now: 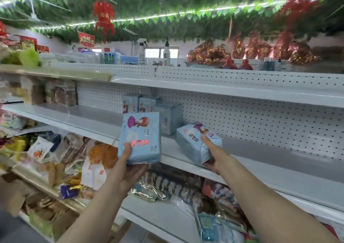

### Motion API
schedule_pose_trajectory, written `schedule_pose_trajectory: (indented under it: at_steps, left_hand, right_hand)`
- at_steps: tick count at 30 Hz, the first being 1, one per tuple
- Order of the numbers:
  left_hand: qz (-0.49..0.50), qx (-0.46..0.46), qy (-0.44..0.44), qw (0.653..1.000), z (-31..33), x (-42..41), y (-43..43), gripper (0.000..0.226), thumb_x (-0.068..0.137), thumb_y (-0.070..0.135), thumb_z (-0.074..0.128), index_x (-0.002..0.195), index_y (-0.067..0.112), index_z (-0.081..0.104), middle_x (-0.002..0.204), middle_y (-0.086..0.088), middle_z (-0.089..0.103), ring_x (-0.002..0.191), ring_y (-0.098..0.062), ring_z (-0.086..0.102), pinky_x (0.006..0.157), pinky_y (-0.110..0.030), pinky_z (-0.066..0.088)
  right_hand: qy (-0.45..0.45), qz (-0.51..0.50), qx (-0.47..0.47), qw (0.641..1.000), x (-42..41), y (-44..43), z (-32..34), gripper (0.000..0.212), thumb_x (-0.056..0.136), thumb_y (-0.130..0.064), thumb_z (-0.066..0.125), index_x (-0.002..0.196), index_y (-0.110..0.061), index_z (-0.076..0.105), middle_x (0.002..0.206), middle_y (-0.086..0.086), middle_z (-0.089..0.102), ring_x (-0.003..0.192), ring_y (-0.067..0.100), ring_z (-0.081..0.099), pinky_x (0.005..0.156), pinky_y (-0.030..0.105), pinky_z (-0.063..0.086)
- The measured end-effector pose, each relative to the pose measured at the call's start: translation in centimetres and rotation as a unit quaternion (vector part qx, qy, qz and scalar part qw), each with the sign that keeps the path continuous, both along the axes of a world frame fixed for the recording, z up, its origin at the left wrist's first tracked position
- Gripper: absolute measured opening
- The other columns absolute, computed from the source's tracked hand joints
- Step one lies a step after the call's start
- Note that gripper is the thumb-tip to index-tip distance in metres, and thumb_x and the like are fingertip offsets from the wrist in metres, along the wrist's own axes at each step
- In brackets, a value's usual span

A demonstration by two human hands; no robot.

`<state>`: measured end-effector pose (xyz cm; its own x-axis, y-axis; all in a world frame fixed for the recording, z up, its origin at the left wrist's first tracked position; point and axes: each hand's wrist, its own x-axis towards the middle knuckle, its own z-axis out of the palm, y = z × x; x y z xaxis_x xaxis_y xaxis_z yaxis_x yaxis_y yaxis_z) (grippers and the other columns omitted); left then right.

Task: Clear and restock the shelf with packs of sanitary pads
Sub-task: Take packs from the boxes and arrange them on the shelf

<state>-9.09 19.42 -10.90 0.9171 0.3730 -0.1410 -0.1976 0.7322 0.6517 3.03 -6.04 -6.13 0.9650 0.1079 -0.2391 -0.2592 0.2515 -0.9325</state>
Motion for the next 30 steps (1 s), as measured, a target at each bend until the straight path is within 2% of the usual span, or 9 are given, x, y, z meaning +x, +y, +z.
schedule_pose_trajectory:
  at_steps: [7, 10, 13, 16, 17, 19, 22, 26, 30]
  left_hand:
    - [-0.038, 0.015, 0.0, 0.999, 1.3, 5.7, 3.7, 0.057, 0.072, 0.042, 0.078, 0.118, 0.013, 0.061, 0.105, -0.009, 0.076, 0.088, -0.025, 0.075, 0.064, -0.039, 0.062]
    - [-0.071, 0.048, -0.015, 0.996, 1.6, 8.6, 5.1, 0.047, 0.083, 0.043, 0.071, 0.12, 0.015, 0.06, 0.112, -0.008, 0.07, 0.098, -0.025, 0.069, 0.08, -0.042, 0.059]
    - [-0.129, 0.085, -0.02, 0.988, 1.8, 11.4, 6.9, 0.039, 0.088, 0.045, 0.067, 0.113, 0.015, 0.062, 0.107, -0.008, 0.072, 0.097, -0.025, 0.069, 0.087, -0.042, 0.055]
    - [-0.179, 0.122, -0.02, 0.976, 2.0, 13.6, 9.0, 0.043, 0.083, 0.047, 0.069, 0.112, 0.016, 0.062, 0.096, -0.006, 0.076, 0.091, -0.022, 0.072, 0.081, -0.04, 0.058]
    - [-0.195, 0.132, -0.021, 0.972, 2.1, 14.2, 9.6, 0.047, 0.08, 0.047, 0.07, 0.114, 0.016, 0.062, 0.095, -0.005, 0.077, 0.09, -0.022, 0.073, 0.079, -0.04, 0.059]
    - [-0.229, 0.149, -0.026, 0.962, 2.0, 15.5, 11.0, 0.056, 0.074, 0.048, 0.073, 0.12, 0.017, 0.06, 0.105, -0.007, 0.075, 0.097, -0.024, 0.072, 0.083, -0.041, 0.059]
    - [-0.29, 0.194, -0.049, 0.936, 1.8, 16.7, 12.8, 0.059, 0.074, 0.05, 0.071, 0.123, 0.018, 0.06, 0.11, -0.006, 0.075, 0.101, -0.021, 0.072, 0.08, -0.037, 0.059]
    - [-0.318, 0.298, -0.073, 0.897, 1.9, 18.1, 15.8, 0.077, 0.067, 0.062, 0.079, 0.13, 0.023, 0.058, 0.116, 0.002, 0.073, 0.102, -0.015, 0.067, 0.081, -0.03, 0.048]
    - [-0.348, 0.325, -0.077, 0.876, 2.6, 19.1, 18.3, 0.069, 0.062, 0.053, 0.08, 0.12, 0.02, 0.061, 0.109, -0.006, 0.071, 0.077, -0.015, 0.055, 0.064, -0.027, 0.04]
  right_hand:
    - [-0.005, -0.04, -0.111, 0.993, 3.2, 1.6, -0.6, 0.057, 0.076, -0.056, 0.08, 0.111, -0.014, 0.064, 0.1, 0.011, 0.072, 0.092, 0.029, 0.072, 0.05, 0.035, 0.058]
    - [-0.018, -0.083, -0.211, 0.974, 3.3, 1.7, -0.9, 0.065, 0.074, -0.069, 0.074, 0.102, -0.011, 0.07, 0.095, 0.012, 0.074, 0.082, 0.029, 0.074, 0.062, 0.04, 0.063]
    - [-0.045, -0.208, -0.471, 0.856, 2.3, 2.3, 0.0, 0.08, 0.076, -0.083, 0.058, 0.096, -0.006, 0.067, 0.086, 0.006, 0.067, 0.079, 0.027, 0.067, 0.07, 0.035, 0.052]
    - [-0.12, -0.313, -0.518, 0.787, 1.3, 5.4, 2.3, 0.082, 0.083, -0.077, 0.056, 0.121, -0.005, 0.052, 0.104, 0.009, 0.064, 0.104, 0.032, 0.063, 0.072, 0.034, 0.039]
    - [-0.164, -0.315, -0.496, 0.792, 1.2, 7.0, 3.0, 0.079, 0.084, -0.074, 0.057, 0.126, -0.008, 0.051, 0.108, 0.008, 0.064, 0.106, 0.031, 0.062, 0.074, 0.033, 0.039]
    - [-0.214, -0.263, -0.384, 0.859, 1.1, 10.8, 4.7, 0.072, 0.086, -0.071, 0.058, 0.132, -0.016, 0.051, 0.114, 0.003, 0.062, 0.099, 0.022, 0.064, 0.074, 0.033, 0.048]
    - [-0.141, -0.15, -0.212, 0.955, 0.9, 15.9, 5.8, 0.069, 0.087, -0.076, 0.051, 0.128, -0.021, 0.051, 0.121, 0.001, 0.058, 0.1, 0.021, 0.067, 0.07, 0.039, 0.061]
    - [-0.072, -0.128, -0.171, 0.974, 1.3, 18.6, 5.1, 0.072, 0.085, -0.085, 0.039, 0.103, -0.019, 0.063, 0.097, 0.007, 0.065, 0.08, 0.023, 0.062, 0.067, 0.033, 0.051]
    - [-0.059, -0.138, -0.141, 0.979, 1.0, 20.2, 4.4, 0.07, 0.078, -0.089, 0.045, 0.087, -0.021, 0.06, 0.083, 0.007, 0.059, 0.062, 0.019, 0.051, 0.05, 0.025, 0.04]
